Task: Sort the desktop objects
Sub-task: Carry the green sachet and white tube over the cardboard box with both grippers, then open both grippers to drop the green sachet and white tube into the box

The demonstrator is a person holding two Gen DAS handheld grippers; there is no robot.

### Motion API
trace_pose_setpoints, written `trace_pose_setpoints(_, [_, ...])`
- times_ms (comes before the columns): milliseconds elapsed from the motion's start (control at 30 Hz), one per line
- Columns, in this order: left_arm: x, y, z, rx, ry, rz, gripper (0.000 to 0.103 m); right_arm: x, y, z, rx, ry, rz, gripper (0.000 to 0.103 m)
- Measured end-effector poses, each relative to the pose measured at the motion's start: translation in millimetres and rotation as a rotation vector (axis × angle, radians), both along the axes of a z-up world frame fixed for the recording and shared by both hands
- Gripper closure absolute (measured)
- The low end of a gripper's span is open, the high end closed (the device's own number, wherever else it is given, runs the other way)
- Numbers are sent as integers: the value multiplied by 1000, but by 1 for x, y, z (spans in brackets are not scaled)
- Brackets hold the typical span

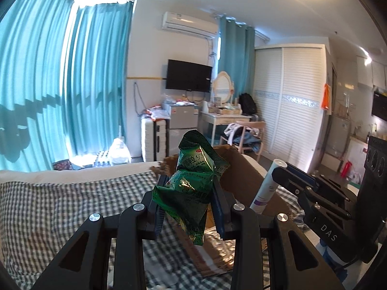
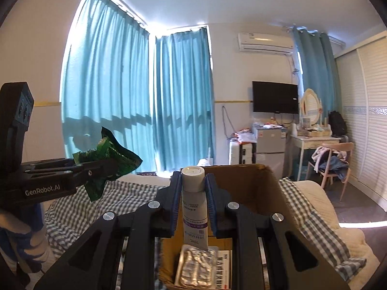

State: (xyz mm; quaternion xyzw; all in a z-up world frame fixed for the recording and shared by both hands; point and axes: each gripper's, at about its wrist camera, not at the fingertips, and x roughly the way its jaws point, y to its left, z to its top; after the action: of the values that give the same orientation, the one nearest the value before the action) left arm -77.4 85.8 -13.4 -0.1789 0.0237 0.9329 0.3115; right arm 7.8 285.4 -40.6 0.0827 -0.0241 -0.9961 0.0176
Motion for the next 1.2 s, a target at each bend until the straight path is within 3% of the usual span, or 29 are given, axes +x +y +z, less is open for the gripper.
trace_pose_setpoints(400, [-30,86,-47,-81,-84,-117,69,-21,52,-28,-70,-74,-91,84])
trace_pose_setpoints(767, [-72,110,-96,-116,-189,-85,67,-48,74,-59,-95,-153,-159,82])
trace_pose_setpoints(933, [-73,101,-95,-99,-190,-57,56,-49,75,-59,-93,-153,-172,80])
trace_pose_setpoints(1200, [-58,77,-71,-64,-140,-23,50,-36,64,-42,-69,-114,-176,80])
